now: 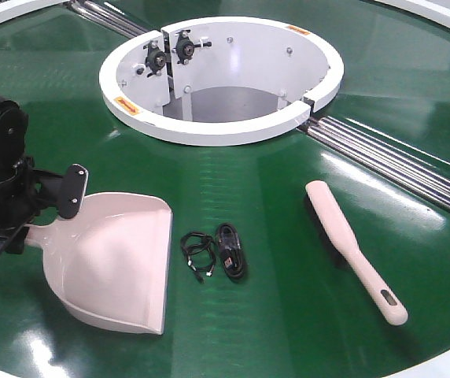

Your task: Clean and inspect green conveyor with broom and dustpan

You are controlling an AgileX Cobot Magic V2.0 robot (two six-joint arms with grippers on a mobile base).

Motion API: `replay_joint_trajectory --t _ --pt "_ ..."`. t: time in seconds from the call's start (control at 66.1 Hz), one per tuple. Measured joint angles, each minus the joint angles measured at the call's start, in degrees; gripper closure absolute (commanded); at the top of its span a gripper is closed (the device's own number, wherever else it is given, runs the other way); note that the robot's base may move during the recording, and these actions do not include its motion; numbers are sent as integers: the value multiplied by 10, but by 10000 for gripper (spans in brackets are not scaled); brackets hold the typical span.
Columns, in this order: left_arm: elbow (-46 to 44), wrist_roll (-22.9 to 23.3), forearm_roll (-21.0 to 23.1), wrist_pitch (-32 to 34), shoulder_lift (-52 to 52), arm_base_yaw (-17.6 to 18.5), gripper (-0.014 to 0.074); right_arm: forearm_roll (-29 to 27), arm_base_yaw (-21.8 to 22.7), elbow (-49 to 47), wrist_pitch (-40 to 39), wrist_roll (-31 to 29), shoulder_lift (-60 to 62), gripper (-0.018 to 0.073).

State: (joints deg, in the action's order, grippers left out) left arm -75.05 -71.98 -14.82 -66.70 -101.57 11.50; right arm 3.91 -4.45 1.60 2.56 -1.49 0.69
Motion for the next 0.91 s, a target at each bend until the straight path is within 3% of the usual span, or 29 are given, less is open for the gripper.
replay_joint_trajectory --t 0.907 --pt "0 9 19 -9 0 0 603 0 0 0 0 0 0 568"
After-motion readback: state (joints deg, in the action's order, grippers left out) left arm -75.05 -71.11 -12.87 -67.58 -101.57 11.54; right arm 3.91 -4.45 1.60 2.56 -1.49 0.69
